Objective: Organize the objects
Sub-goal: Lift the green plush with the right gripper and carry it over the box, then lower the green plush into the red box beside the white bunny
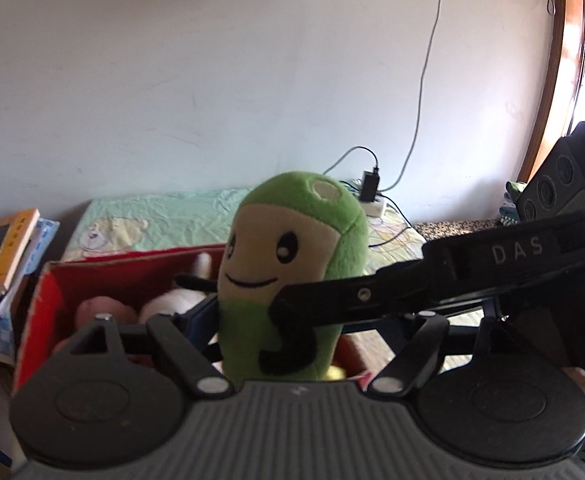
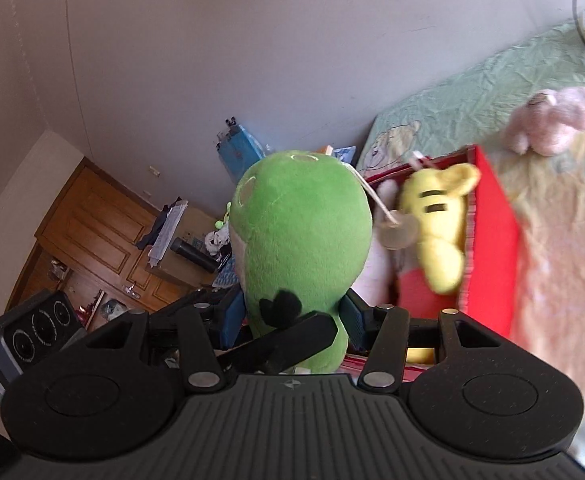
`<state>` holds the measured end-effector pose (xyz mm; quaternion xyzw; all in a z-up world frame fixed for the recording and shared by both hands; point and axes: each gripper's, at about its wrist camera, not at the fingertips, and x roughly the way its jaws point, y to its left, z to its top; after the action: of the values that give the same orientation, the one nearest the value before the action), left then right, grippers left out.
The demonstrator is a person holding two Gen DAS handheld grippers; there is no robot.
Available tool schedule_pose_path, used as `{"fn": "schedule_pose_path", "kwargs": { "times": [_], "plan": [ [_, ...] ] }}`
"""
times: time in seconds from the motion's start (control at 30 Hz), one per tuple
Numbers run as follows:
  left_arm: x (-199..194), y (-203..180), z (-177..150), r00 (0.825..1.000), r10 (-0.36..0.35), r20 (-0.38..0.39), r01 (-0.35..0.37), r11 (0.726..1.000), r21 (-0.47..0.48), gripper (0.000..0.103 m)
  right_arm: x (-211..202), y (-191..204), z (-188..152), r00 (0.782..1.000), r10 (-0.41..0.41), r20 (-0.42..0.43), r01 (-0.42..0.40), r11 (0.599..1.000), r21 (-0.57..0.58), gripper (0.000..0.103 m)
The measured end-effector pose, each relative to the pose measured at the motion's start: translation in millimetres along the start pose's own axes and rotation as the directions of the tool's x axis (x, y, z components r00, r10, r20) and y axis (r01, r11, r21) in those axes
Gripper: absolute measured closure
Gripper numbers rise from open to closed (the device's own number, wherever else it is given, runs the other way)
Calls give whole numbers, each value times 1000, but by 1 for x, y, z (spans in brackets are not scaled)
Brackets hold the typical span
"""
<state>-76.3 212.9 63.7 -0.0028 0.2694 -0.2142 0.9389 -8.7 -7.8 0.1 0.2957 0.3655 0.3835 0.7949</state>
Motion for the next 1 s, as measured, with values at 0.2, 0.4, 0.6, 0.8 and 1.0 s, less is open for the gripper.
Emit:
{"fn": "schedule_pose_path", "kwargs": {
  "times": [0.2,0.4,0.6,0.8,1.0],
  "plan": [
    [-14,46,0,997,77,18,-77,997,-9,21,50,20,5,998,56,-18,-56,998,-17,49],
    [-5,90,-10,992,119,-41,-121,991,-50,21,93,22,5,995,61,-73,-61,998,2,49],
    [15,100,-30,985,109,-132,-116,992,-46,21,108,13,1,995,-29,-93,30,999,9,49],
    [36,96,-41,980,64,-189,-69,997,-19,23,100,8,-4,988,-127,-92,127,992,0,50],
    [50,95,-48,974,44,-221,-46,999,-3,22,102,5,-9,972,-211,-102,211,977,-10,54]
  ]
}}
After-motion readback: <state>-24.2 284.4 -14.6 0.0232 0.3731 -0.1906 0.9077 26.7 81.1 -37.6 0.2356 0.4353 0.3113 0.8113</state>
